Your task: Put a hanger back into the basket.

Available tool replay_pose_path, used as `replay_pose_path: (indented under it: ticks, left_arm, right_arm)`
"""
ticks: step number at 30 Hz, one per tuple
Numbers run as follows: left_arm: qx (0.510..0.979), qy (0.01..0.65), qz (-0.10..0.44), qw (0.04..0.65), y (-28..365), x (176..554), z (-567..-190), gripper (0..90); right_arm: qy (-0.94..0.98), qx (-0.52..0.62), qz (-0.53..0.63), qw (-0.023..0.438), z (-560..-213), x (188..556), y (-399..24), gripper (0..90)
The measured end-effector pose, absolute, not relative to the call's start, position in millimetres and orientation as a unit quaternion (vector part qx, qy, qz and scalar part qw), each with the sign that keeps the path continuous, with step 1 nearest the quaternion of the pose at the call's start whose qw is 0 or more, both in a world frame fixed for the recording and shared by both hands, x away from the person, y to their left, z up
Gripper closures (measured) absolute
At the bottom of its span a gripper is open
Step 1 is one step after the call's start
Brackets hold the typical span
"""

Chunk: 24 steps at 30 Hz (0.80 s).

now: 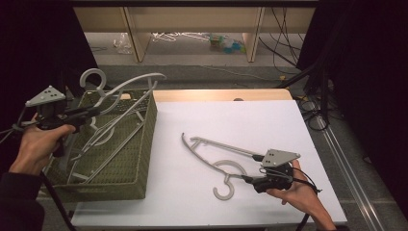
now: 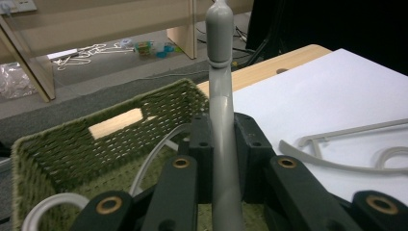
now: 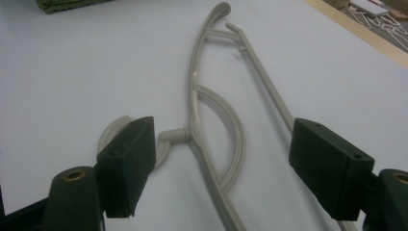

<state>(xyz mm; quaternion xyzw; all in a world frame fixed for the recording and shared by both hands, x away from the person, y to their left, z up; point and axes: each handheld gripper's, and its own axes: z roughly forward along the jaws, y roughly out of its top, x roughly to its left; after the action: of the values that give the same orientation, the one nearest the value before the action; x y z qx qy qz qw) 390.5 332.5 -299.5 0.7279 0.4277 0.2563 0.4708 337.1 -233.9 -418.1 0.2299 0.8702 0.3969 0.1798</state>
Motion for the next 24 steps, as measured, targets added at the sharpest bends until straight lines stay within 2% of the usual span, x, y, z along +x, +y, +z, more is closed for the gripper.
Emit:
replay_pose_path:
  ticks: [11,24]
  left_arm:
    - [0.727,0.450,0.260,0.449,369.7,395.4,-329.1,78.8]
    - [0.733,0.470,0.237,0.430,388.4,394.6,-345.8,78.8]
  right_arm:
    - [0.869,0.233,0.395,0.183,-419.5,337.7,-234.1,25.6]
    - [0.873,0.234,0.388,0.179,-420.5,338.7,-234.6,25.6]
